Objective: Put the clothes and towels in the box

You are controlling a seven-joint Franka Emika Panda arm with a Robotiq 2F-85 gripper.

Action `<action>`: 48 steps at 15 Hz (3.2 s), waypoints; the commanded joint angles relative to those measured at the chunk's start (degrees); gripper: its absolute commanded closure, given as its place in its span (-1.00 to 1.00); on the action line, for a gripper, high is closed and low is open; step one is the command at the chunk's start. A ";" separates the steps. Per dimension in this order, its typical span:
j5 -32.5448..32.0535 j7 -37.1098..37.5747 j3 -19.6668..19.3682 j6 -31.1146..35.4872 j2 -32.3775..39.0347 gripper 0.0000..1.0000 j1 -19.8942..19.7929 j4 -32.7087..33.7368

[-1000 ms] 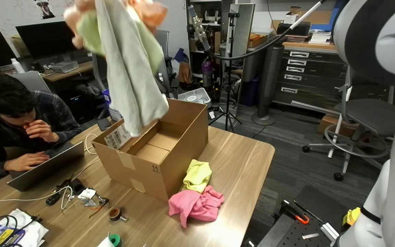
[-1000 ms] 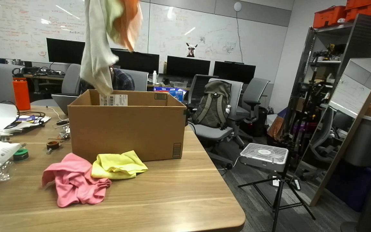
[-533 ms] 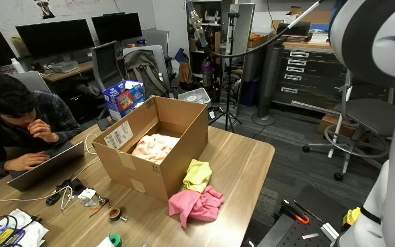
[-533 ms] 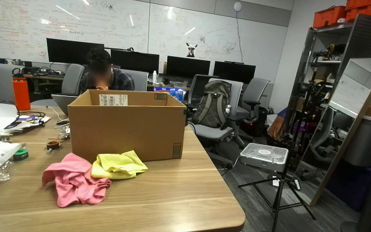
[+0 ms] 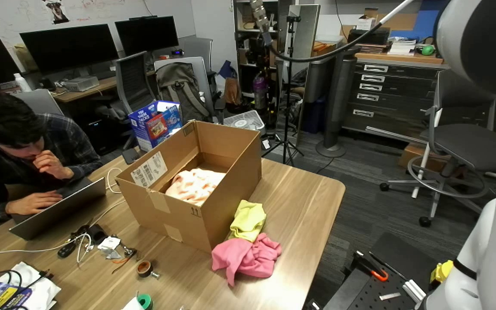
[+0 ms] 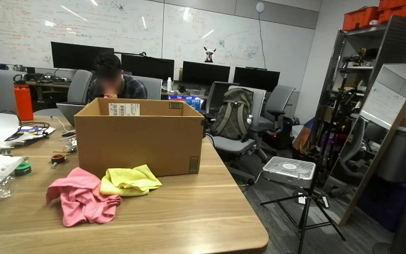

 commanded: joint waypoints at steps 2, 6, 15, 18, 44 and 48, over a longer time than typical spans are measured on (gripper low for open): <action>7.17 -11.36 -1.30 -0.73 -10.59 -1.00 -6.87 -14.33; 10.60 -20.95 -4.93 0.18 -17.44 -1.00 -11.77 -26.18; 14.22 -51.34 -14.86 2.66 -30.37 -1.00 -15.35 -54.10; 13.01 -61.12 -15.93 2.26 -32.84 -1.00 -16.88 -61.51; -14.62 -86.72 -13.57 15.19 -35.48 -1.00 -17.49 -98.97; -9.06 -92.77 -14.06 12.08 -34.03 -1.00 -15.69 -99.66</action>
